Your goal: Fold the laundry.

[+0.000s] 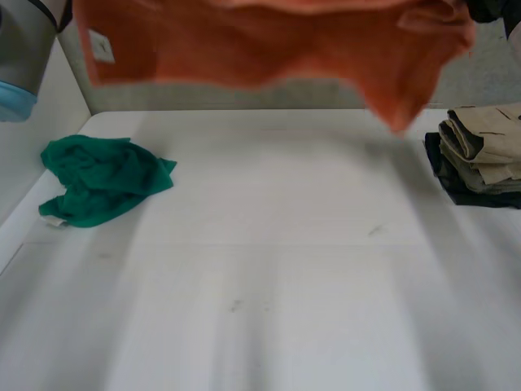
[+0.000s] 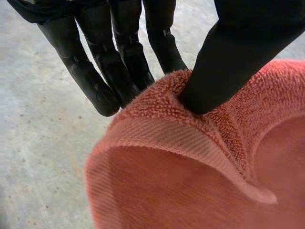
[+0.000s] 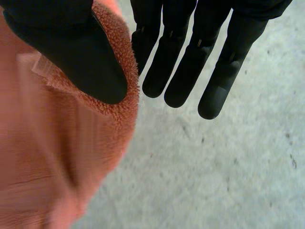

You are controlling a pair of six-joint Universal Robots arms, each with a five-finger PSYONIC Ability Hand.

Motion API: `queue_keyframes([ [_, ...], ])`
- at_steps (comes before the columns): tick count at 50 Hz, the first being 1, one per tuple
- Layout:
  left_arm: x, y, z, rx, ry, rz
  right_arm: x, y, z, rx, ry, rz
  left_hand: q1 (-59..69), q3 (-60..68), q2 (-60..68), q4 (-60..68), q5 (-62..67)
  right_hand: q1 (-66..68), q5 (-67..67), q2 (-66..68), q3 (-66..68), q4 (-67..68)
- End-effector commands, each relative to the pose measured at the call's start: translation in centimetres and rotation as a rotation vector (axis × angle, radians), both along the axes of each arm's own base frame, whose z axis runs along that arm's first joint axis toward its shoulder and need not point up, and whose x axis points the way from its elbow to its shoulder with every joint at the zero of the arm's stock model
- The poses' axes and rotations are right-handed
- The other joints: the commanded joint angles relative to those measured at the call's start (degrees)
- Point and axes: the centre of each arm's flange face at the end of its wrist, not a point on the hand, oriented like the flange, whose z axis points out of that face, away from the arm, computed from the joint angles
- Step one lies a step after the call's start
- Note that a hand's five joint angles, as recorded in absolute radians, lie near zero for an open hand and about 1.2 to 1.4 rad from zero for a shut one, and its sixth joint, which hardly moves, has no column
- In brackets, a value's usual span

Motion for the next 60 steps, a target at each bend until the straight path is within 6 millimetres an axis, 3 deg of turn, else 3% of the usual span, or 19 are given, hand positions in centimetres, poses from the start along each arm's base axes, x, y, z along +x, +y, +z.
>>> queue_keyframes([
  [1, 1.3, -1.7, -6.5, 0.264, -0.089, 0.039, 0.2, 0.5, -2.6, 0.122, 0.069, 0.081, 15.6, 11.9, 11.4, 11.3, 14.5, 15.7, 12.9, 12.7, 12.1, 11.5],
  [2, 1.6, -2.0, -8.9, 0.335, -0.115, 0.048, 0.2, 0.5, -3.9, 0.161, 0.095, 0.094, 15.6, 11.9, 11.4, 11.3, 14.5, 15.7, 12.9, 12.7, 12.1, 11.5],
  [5, 1.8, -2.2, -12.5, 0.429, -0.16, 0.057, 0.3, 0.6, -6.2, 0.224, 0.139, 0.123, 15.6, 11.9, 11.4, 11.3, 14.5, 15.7, 12.9, 12.7, 12.1, 11.5],
  [6, 2.0, -2.4, -14.9, 0.484, -0.195, 0.065, 0.5, 0.7, -8.1, 0.276, 0.17, 0.15, 15.6, 11.9, 11.4, 11.3, 14.5, 15.7, 12.9, 12.7, 12.1, 11.5],
  [8, 2.2, -2.5, -17.4, 0.532, -0.236, 0.078, 0.7, 1.0, -10.5, 0.337, 0.203, 0.18, 15.6, 11.9, 11.4, 11.3, 14.5, 15.7, 12.9, 12.7, 12.1, 11.5],
  [9, 2.4, -2.7, -19.9, 0.574, -0.277, 0.089, 0.9, 1.2, -13.2, 0.402, 0.244, 0.204, 15.6, 11.9, 11.4, 11.3, 14.5, 15.7, 12.9, 12.7, 12.1, 11.5],
  [12, 3.0, -2.9, -24.5, 0.656, -0.358, 0.106, 0.8, 1.3, -16.4, 0.463, 0.296, 0.221, 15.6, 11.9, 11.4, 11.3, 14.5, 15.7, 12.9, 12.7, 12.1, 11.5],
  [13, 3.2, -3.0, -25.5, 0.674, -0.375, 0.11, 0.6, 1.3, -18.7, 0.497, 0.342, 0.222, 15.6, 11.9, 11.4, 11.3, 14.5, 15.7, 12.9, 12.7, 12.1, 11.5],
  [16, 3.9, -3.2, -28.2, 0.728, -0.429, 0.131, 0.2, 1.3, -22.5, 0.552, 0.442, 0.216, 15.6, 11.9, 11.4, 11.3, 14.5, 15.7, 12.9, 12.7, 12.1, 11.5],
  [23, 3.2, -2.5, -28.6, 0.73, -0.468, 0.093, 0.6, 2.6, -26.2, 0.652, 0.584, 0.224, 15.6, 11.9, 11.4, 11.3, 14.5, 15.7, 12.9, 12.7, 12.1, 11.5],
  [24, 2.3, -2.0, -28.3, 0.716, -0.473, 0.054, 1.2, 2.9, -26.4, 0.661, 0.581, 0.227, 5.3, 1.6, 1.1, 1.0, 4.2, -1.4, -4.3, -4.5, -5.1, -5.7],
  [25, 2.0, -1.8, -28.1, 0.709, -0.475, 0.037, 1.4, 3.1, -26.6, 0.669, 0.576, 0.225, -4.3, -8.0, -8.5, -8.6, -5.4, -9.4, -12.3, -12.5, -13.1, -13.7],
  [28, 0.9, -1.1, -27.3, 0.68, -0.482, 0.0, 1.8, 3.1, -26.2, 0.686, 0.531, 0.182, -24.7, -28.4, -28.9, -29.0, -25.7, -34.6, -37.5, -37.7, -38.3, -38.9],
  [29, 0.8, -1.0, -27.1, 0.675, -0.483, 0.004, 1.8, 2.9, -26.0, 0.69, 0.513, 0.161, -29.1, -32.8, -33.3, -33.4, -30.1, -36.9, -39.7, -40.0, -40.6, -41.1],
  [37, 2.2, 0.1, -24.4, 0.657, -0.46, 0.119, -0.1, 2.7, -23.2, 0.766, 0.286, -0.088, -38.1, -41.8, -42.2, -42.3, -39.1, -54.2, -57.1, -57.3, -57.9, -58.5],
  [43, 3.1, 2.7, -22.7, 0.657, -0.463, 0.104, -2.0, 4.2, -20.3, 0.869, 0.073, -0.172, -38.6, -42.3, -42.7, -42.8, -39.6, -54.3, -57.1, -57.3, -57.9, -58.5],
  [46, 3.1, 3.8, -22.7, 0.673, -0.478, 0.084, -2.9, 4.7, -20.0, 0.931, -0.002, -0.19, -37.6, -41.3, -41.7, -41.8, -38.6, -54.3, -57.1, -57.3, -57.9, -58.5],
  [52, 3.6, 6.0, -24.4, 0.79, -0.525, 0.067, -3.0, 6.4, -21.4, 1.104, -0.084, -0.195, -27.0, -30.7, -31.1, -31.2, -28.0, -53.6, -56.4, -56.7, -57.3, -57.8],
  [60, 4.1, 5.6, -27.2, 0.865, -0.561, 0.071, -0.9, 6.6, -23.4, 1.094, -0.133, -0.122, -29.5, -33.2, -33.6, -33.7, -30.5, -45.7, -48.5, -48.8, -49.4, -49.9],
])
